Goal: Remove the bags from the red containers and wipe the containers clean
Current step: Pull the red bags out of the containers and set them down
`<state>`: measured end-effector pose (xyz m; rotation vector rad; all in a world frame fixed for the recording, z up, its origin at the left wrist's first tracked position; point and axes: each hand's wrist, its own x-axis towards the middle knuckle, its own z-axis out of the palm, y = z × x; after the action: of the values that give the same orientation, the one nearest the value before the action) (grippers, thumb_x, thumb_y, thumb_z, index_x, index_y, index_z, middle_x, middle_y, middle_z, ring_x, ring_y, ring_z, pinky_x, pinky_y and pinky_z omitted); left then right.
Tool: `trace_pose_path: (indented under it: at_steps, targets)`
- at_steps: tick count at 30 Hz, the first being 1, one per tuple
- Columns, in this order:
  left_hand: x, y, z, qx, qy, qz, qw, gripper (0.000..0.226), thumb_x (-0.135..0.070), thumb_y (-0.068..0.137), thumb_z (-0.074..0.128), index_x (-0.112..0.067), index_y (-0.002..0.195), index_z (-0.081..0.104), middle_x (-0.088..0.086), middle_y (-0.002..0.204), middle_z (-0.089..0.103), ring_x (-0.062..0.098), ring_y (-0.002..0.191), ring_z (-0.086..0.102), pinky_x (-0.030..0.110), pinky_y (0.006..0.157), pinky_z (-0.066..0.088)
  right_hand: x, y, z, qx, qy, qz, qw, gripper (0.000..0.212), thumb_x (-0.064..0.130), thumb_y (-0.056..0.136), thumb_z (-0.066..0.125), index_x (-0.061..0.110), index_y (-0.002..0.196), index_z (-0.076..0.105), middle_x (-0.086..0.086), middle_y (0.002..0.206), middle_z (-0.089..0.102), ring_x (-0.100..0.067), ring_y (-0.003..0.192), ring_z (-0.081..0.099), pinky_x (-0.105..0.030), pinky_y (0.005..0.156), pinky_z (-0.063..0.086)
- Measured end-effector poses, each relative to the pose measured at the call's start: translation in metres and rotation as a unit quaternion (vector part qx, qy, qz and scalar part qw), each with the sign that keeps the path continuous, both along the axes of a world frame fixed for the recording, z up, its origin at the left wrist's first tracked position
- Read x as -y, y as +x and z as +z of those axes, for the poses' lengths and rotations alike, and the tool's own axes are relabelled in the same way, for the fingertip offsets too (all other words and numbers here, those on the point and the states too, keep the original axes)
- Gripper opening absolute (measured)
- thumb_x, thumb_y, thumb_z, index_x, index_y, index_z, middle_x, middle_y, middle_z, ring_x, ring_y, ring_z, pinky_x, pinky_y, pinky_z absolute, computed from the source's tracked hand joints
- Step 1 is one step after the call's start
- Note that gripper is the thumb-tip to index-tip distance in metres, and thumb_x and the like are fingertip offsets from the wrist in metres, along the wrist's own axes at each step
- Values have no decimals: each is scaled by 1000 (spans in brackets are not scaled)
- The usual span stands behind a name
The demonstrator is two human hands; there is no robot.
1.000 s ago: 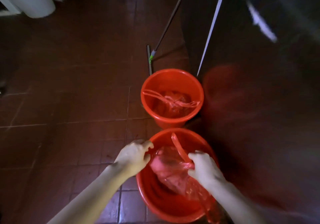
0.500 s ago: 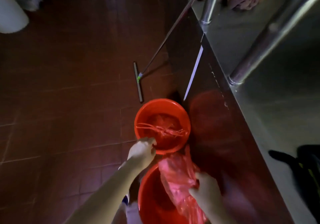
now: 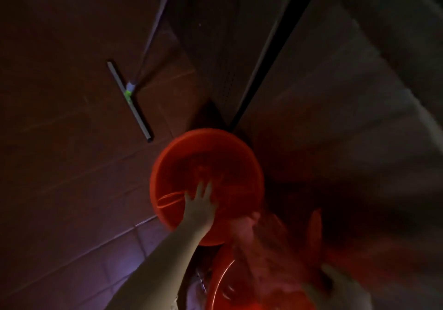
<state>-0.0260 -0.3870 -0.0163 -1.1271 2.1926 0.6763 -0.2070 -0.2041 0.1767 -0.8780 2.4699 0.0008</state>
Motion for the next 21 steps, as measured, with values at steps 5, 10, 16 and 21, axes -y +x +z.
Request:
trace_pose_path:
  at_steps: [5, 10, 16, 21]
  targets:
    - [16, -27, -38, 29, 8, -44, 999, 49, -26, 100, 44, -36, 147, 34, 10, 161, -17, 42, 147, -2, 65, 107, 28, -7, -12, -30, -7, 42, 40, 998, 41, 42, 92, 59, 11, 119, 61, -7, 100, 64, 9, 85, 65, -9, 80, 42]
    - [22, -24, -56, 79, 3, -61, 995, 53, -26, 97, 51, -36, 146, 33, 10, 159, -4, 44, 138, 23, 65, 102, 35, 7, 12, -17, -27, -9, -135, 990, 45, -16, 31, 91, -9, 71, 74, -30, 78, 70, -47, 69, 67, -23, 74, 46]
    - [44, 1, -60, -29, 20, -55, 998, 32, -18, 101, 41, -20, 131, 52, 9, 137, 40, 27, 108, 62, 35, 92, 53, 33, 27, -11, -17, 7, -106, 994, 43, -5, 36, 93, -5, 75, 75, -24, 84, 72, -40, 70, 69, -45, 69, 49]
    - [67, 5, -18, -132, -50, -53, 989, 32, -9, 99, 36, -17, 118, 61, 6, 119, 56, 24, 97, 66, 31, 86, 53, 25, 34, -1, -89, -54, -4, 995, 61, 7, 2, 95, 19, 58, 74, -1, 57, 68, -12, 52, 58, -19, 48, 41]
